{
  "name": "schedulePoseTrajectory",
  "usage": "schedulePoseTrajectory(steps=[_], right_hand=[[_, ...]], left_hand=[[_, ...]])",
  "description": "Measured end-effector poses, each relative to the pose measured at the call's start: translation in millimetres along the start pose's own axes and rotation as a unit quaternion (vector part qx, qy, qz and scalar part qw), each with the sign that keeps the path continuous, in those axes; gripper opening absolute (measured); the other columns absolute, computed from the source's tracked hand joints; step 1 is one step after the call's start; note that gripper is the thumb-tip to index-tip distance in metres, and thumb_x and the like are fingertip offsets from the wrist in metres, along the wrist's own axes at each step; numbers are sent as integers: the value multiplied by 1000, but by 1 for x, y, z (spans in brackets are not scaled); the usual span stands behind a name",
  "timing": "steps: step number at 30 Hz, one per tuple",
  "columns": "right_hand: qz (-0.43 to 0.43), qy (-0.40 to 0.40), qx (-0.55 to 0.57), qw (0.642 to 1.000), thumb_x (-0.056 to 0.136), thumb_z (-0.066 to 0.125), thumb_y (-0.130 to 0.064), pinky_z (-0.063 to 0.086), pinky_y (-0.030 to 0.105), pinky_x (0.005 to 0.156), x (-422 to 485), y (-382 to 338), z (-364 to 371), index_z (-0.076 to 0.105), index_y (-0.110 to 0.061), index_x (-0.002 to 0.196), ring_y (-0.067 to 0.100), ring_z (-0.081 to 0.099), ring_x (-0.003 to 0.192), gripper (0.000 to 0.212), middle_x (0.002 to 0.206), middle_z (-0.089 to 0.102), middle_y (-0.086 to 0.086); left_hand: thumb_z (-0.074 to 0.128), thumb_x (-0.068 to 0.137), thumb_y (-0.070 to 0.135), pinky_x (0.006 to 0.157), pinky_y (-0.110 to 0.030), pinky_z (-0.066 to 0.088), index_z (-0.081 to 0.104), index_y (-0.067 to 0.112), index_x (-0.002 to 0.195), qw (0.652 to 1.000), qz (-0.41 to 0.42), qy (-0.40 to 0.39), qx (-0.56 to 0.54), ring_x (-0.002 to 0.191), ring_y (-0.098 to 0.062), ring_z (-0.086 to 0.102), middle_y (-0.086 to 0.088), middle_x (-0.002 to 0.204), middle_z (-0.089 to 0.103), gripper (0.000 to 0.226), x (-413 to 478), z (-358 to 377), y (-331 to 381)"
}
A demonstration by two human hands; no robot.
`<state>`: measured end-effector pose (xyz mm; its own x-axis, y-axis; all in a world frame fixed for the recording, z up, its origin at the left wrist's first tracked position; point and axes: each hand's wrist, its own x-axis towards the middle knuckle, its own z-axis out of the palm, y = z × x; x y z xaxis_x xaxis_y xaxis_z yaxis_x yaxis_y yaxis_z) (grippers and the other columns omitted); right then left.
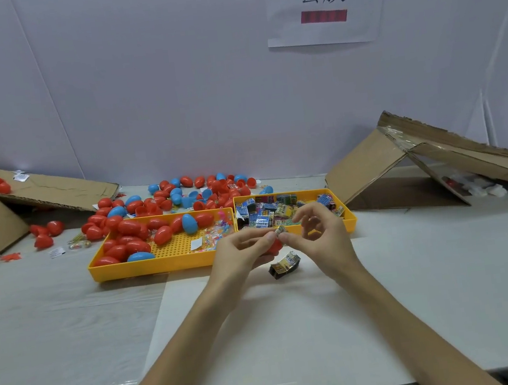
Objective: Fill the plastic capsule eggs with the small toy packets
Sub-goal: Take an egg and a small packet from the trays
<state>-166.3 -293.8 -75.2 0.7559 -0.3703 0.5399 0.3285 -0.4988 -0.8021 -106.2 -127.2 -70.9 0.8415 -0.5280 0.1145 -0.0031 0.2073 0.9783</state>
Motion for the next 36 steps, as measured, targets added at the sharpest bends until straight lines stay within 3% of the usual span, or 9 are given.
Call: schedulePoseTrajectory(steps=[3,7,13,21,27,32,36], right_hand=[[-35,22,-20,999,79,86,-19,52,25,60,-4,0,8,64,-19,77,9,60,64,22,73,62,-5],[-93,40,-46,994,86,79,-15,60,34,68,-12,-3,18,75,-10,88,12,70,74,7,84,71,-2],[-180,66,-113,975,76,88,-15,58,23,80,-19,-8,31,75,-7,108,10,68,90,36,100,69,1],[-189,132,-165,959,77,85,-5,45,5,88,-24,-5,37,75,-2,110,0,59,94,35,98,68,5],[-204,140,-175,953,77,84,-1,44,4,87,-24,-5,37,74,0,112,0,58,92,36,96,67,7],[-187,153,-154,958,78,84,-7,43,8,93,-23,-8,36,70,-4,122,1,59,103,46,108,70,4],[-185,159,-162,956,75,87,-7,45,10,95,-23,-8,35,75,-3,112,5,64,104,39,108,74,5]], left_hand=[[78,75,30,74,-25,60,79,11,98,999,-11,18,-35,90,-26,76,-12,93,78,29,1,-1,0],[78,74,27,74,-24,60,77,8,100,996,-18,32,-87,92,-27,76,-14,96,78,32,0,-2,2],[77,72,24,68,-21,59,75,7,105,982,-36,60,-176,88,-14,76,-8,97,78,37,-1,-2,7],[77,72,18,66,-25,60,74,5,104,960,-61,57,-268,89,-24,77,-16,102,77,34,-5,10,-1],[76,72,20,66,-25,60,76,7,101,960,-61,64,-264,91,-24,77,-16,102,77,31,-6,13,-2],[73,76,18,67,-25,60,72,6,105,946,-76,28,-315,91,-21,77,-16,102,77,31,-6,12,1],[72,80,19,71,-26,61,69,5,109,942,-80,8,-327,97,-22,75,-16,106,76,33,-6,12,1]])
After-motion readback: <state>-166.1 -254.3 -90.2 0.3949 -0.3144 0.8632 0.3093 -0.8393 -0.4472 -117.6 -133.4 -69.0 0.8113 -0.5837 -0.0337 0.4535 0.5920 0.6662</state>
